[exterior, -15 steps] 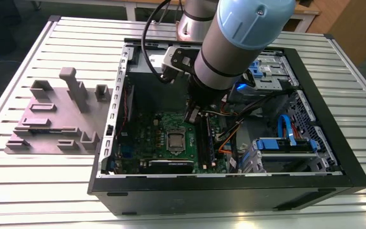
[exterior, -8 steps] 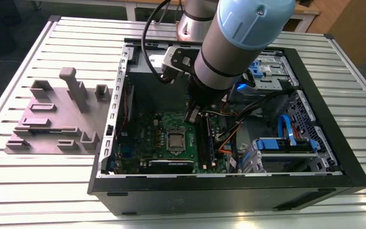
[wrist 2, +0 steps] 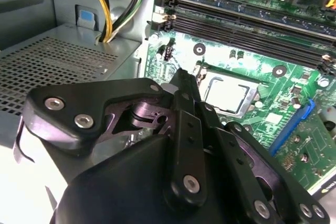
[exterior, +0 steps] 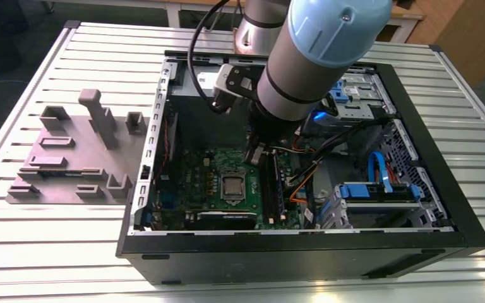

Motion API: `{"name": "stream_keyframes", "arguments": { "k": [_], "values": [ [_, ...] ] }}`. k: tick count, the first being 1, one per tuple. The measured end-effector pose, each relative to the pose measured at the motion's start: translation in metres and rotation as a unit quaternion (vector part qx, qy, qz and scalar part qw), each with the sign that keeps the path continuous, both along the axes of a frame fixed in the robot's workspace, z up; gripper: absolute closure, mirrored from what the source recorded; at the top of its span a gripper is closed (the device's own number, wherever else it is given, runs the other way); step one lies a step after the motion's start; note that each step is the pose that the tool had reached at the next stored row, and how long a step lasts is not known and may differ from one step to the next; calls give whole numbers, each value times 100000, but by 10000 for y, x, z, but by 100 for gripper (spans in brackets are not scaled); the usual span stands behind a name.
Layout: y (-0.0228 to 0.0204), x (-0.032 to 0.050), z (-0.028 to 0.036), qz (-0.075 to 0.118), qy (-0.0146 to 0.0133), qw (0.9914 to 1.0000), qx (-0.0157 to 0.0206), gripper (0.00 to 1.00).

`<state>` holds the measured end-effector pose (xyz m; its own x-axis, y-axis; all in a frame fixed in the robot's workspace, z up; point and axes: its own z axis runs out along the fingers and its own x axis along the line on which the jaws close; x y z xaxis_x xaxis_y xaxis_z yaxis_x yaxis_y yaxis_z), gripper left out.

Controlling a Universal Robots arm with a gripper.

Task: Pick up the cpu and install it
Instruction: 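Install the first cpu locking lever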

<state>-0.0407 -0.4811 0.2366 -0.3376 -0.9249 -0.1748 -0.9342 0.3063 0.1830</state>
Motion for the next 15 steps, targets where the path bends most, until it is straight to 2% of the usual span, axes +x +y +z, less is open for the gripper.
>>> {"name": "stream_keyframes", "arguments": {
  "k": [2, 5, 11, 15],
  "values": [
    [-4, -1, 0, 326, 5, 99999, -329, 90],
    [-13, -2, -1, 776, 0, 99996, -499, 90],
    [-25, -3, -4, 1129, -6, 99992, -519, 90],
    [-29, -4, -4, 3205, -141, 99947, -522, 90]
  ]
}}
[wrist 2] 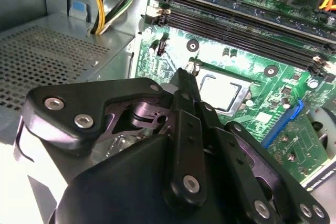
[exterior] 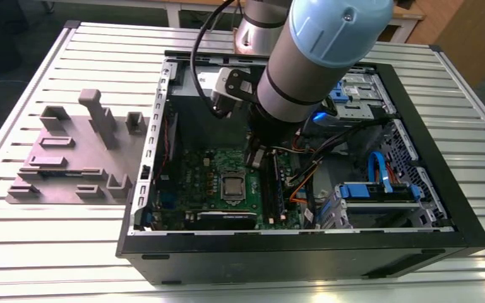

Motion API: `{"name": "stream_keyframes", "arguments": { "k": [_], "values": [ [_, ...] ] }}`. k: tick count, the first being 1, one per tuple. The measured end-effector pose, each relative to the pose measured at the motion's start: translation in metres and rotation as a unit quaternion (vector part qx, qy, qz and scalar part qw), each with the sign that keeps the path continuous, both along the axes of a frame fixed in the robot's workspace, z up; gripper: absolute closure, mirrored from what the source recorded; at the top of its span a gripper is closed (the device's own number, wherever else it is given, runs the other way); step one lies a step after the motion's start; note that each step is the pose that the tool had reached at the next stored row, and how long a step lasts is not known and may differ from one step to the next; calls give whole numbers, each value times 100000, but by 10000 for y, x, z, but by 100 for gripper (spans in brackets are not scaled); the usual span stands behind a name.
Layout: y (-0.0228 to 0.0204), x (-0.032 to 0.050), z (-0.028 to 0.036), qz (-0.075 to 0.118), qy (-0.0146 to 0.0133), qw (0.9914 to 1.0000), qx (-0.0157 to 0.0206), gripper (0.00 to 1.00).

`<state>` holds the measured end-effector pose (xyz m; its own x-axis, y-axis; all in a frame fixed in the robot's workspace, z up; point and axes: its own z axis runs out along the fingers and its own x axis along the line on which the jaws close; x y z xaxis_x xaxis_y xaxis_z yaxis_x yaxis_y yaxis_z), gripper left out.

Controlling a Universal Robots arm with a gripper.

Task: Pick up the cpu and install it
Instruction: 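Install the first cpu locking lever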

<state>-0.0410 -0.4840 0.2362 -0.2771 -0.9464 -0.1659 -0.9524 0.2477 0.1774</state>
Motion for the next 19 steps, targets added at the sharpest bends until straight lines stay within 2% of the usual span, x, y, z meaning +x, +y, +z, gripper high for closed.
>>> {"name": "stream_keyframes", "arguments": {
  "k": [3, 6, 8, 10, 11, 15, 19],
  "values": [
    [-4, 1, 0, 1193, -310, 99992, -10, 90],
    [-6, 0, -3, 1639, -391, 99986, -249, 90],
    [-9, 0, -4, 1852, -384, 99979, -729, 90],
    [-12, 0, -4, 2060, -369, 99967, -1500, 90],
    [-14, 0, -5, 2164, -367, 99962, -1674, 90],
    [-21, -6, -5, 2538, -378, 99951, -1771, 90],
    [-26, -11, -4, 3832, -411, 99905, -2058, 90]
  ]
}}
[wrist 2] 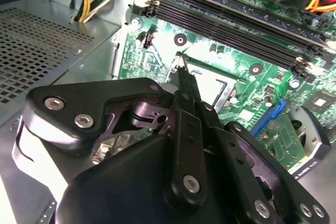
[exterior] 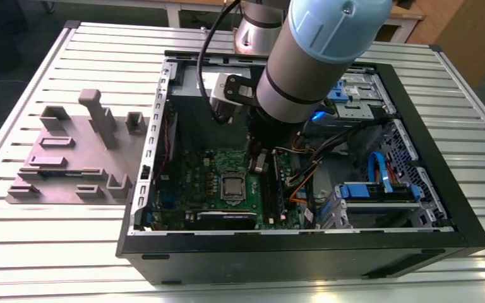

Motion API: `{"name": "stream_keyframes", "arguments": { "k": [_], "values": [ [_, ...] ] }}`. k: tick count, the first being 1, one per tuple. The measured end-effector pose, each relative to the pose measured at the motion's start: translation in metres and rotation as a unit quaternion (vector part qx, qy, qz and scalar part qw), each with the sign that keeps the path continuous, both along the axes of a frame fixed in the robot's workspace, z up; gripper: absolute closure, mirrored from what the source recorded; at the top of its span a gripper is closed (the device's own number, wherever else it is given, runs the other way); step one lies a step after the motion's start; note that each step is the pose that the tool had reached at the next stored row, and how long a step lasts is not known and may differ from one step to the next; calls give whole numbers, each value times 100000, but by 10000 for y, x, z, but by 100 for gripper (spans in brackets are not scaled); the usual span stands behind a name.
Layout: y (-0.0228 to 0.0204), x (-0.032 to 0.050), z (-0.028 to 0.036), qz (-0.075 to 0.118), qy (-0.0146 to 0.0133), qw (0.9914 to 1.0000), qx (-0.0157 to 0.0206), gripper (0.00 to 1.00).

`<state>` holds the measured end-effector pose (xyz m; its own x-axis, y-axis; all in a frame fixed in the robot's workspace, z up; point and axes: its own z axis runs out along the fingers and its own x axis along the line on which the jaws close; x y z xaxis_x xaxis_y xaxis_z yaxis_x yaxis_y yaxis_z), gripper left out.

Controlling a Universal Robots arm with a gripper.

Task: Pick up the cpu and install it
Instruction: 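Install the first cpu locking lever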

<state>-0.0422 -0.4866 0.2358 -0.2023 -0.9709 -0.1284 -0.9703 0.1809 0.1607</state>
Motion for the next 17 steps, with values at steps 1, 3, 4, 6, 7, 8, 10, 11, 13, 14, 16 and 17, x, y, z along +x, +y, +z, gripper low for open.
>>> {"name": "stream_keyframes", "arguments": {
  "k": [1, 3, 4, 6, 7, 8, 10, 11, 13, 14, 16, 17],
  "values": [
    [-1, 0, 0, 540, -45, 99999, -6, 90],
    [-6, -1, -3, 1294, -173, 99991, 12, 90],
    [-10, 0, -4, 1432, -231, 99989, 13, 90],
    [-18, 0, -5, 1548, -351, 99987, -3, 90],
    [-22, 0, -6, 1592, -412, 99986, -3, 90],
    [-27, 0, -7, 1636, -460, 99986, -2, 90],
    [-35, 0, -8, 1679, -480, 99985, 1, 90],
    [-39, 0, -9, 1693, -481, 99985, -6, 90],
    [-48, 0, -10, 1722, -481, 99984, -8, 90],
    [-55, 0, -11, 1730, -480, 99984, -6, 90],
    [-60, 0, -11, 1722, -480, 99984, -8, 90],
    [-60, 0, -11, 1721, -482, 99984, -7, 90]
  ]
}}
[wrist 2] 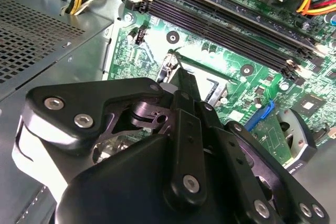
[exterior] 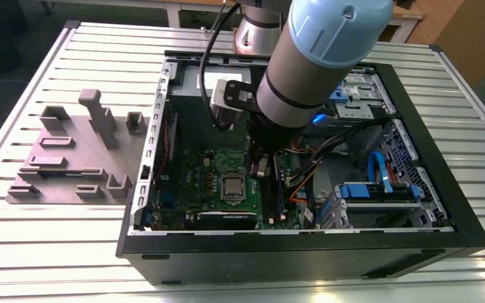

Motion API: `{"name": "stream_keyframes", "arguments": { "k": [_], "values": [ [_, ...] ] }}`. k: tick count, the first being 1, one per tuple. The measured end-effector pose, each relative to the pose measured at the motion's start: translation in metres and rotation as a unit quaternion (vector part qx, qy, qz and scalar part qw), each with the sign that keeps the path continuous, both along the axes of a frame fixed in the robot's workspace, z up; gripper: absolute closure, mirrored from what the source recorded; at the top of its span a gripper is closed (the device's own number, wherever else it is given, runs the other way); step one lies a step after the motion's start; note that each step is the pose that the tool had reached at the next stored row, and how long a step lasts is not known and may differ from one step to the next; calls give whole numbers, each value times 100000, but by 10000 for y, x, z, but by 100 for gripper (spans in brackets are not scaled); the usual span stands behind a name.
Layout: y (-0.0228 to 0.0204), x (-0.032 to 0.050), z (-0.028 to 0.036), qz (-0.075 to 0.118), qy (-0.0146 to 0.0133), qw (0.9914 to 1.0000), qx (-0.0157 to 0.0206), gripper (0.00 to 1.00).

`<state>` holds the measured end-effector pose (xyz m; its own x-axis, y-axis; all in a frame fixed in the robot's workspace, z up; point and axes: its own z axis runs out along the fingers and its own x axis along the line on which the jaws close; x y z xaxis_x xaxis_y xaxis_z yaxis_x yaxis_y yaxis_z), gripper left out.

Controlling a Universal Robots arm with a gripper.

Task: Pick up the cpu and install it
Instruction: 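Install the first cpu locking lever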

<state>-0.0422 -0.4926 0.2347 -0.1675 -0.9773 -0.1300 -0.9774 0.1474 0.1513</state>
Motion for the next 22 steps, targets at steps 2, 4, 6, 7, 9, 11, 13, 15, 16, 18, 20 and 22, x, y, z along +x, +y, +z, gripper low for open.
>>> {"name": "stream_keyframes", "arguments": {
  "k": [2, 4, 6, 7, 9, 11, 13, 15, 16, 18, 20, 22],
  "values": [
    [0, 0, 0, 3, 1, 100000, 0, 90],
    [-1, 3, 0, 27, -2, 100000, 5, 90],
    [-1, 4, 0, 393, -223, 99999, 74, 90],
    [-2, 3, 1, 579, -410, 99997, 128, 90],
    [-15, 4, -1, 685, -761, 99995, 159, 90],
    [-28, 3, -1, 738, -785, 99994, 149, 90],
    [-38, 3, -4, 807, -791, 99994, 137, 90],
    [-61, 4, -7, 973, -797, 99992, 135, 90],
    [-77, 4, -7, 1069, -808, 99991, 133, 90],
    [-102, 3, -10, 1241, -873, 99988, 135, 90],
    [-117, 2, -14, 1349, -916, 99987, 117, 90],
    [-121, 3, -20, 1449, -923, 99985, -210, 90]
  ]
}}
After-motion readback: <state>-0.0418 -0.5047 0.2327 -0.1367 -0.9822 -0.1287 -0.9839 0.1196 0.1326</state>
